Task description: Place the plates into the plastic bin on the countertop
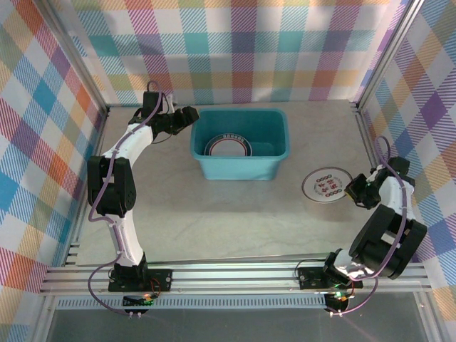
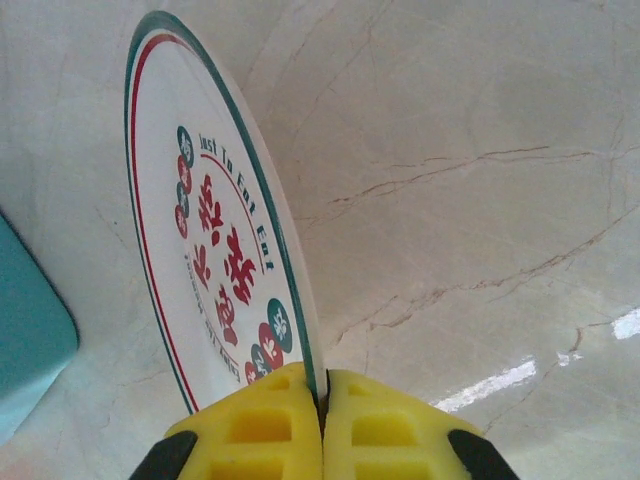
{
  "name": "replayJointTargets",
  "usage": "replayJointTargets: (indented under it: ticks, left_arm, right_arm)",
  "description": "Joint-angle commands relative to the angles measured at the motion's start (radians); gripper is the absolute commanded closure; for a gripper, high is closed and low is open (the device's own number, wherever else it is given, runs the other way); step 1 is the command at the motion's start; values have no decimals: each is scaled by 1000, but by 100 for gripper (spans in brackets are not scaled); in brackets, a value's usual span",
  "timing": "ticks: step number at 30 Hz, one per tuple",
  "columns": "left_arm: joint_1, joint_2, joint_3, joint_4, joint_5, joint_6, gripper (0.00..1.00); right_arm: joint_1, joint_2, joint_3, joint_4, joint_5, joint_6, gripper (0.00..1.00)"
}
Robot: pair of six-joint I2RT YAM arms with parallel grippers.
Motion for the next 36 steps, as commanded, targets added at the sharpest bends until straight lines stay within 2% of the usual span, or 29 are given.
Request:
replayJointTargets:
  ticks: [1, 12, 17, 28, 36]
  left_arm:
    - [-7, -22, 32, 3, -11, -1, 31]
    - [-7, -56, 14, -10, -28, 14, 31]
    - [-6, -55, 33, -12, -30, 15, 31]
    - [-6, -29, 79, -11, -24, 25, 31]
    - [-2, -4, 107, -12, -19, 32, 31]
  right_arm:
    - [5, -50, 59, -25, -62, 25, 100]
    - [8, -150, 186, -19, -140, 81, 100]
    - [54, -182, 268, 27, -168, 128, 100]
    - [324, -128, 462, 220, -189, 182, 100]
    - [564, 143, 707, 243, -239, 216, 100]
